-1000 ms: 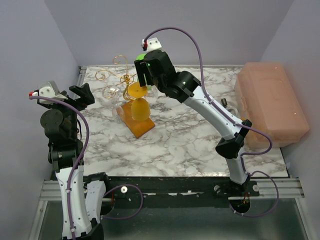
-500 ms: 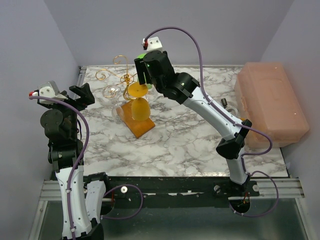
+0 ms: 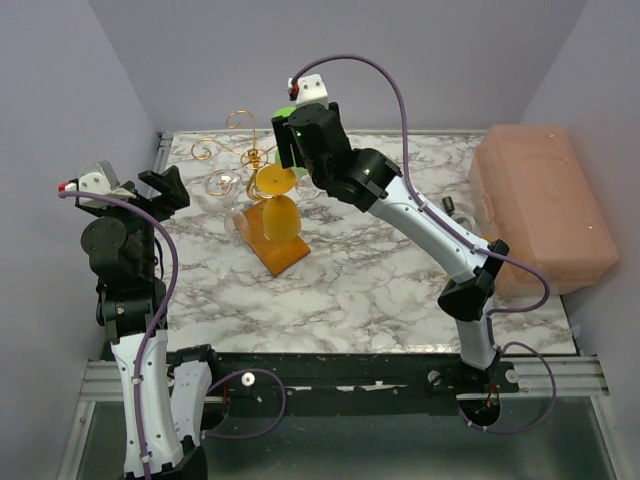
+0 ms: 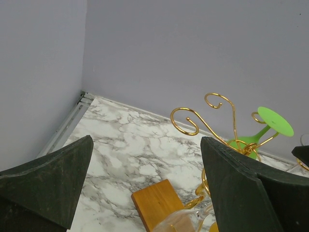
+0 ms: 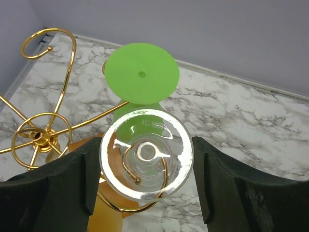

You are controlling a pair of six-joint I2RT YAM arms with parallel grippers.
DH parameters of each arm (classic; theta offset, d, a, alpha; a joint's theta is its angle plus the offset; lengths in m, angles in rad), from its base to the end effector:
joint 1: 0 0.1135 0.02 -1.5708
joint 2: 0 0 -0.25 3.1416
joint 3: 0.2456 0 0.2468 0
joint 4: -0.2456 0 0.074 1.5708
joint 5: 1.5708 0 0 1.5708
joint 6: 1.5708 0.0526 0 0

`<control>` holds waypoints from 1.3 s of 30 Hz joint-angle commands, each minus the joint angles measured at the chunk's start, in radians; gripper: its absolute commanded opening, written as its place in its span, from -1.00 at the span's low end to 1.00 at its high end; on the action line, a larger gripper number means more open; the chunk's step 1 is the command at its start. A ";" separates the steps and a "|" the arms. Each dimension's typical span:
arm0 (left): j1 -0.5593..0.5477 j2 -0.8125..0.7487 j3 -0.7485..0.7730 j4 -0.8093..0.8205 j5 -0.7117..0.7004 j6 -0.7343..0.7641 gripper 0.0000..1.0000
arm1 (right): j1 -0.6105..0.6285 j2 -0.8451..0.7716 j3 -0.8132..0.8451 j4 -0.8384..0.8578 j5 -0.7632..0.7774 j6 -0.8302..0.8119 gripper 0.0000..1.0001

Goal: Take the wine glass off the wine glass rack

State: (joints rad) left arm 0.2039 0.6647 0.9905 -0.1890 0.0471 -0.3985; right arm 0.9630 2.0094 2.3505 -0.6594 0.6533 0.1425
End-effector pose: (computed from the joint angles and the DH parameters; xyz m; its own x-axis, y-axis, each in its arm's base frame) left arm 0.1534 0.0292 0.4184 0.1838 -0.3578 -0.9155 -0.0925 0.9210 -0.3785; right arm 0.2785 0.3443 0.4402 -0.2227 -0.1226 -0.9672 -0.2936 0.9545 -0.0534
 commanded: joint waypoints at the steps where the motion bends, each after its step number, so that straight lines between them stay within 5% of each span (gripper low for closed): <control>1: 0.009 0.006 -0.010 0.008 0.027 -0.011 0.91 | 0.008 -0.071 -0.030 0.052 0.061 -0.020 0.42; 17: 0.008 0.034 -0.018 0.013 0.040 -0.026 0.89 | 0.008 -0.167 -0.152 0.037 0.050 -0.025 0.44; 39: 0.009 0.041 -0.016 0.014 0.040 -0.036 0.89 | 0.012 -0.136 -0.087 -0.069 -0.136 0.071 0.40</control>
State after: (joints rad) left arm 0.2039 0.7120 0.9794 -0.1886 0.0654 -0.4236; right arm 0.9714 1.8847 2.2078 -0.7094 0.5503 0.1913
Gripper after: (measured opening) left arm 0.949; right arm 0.740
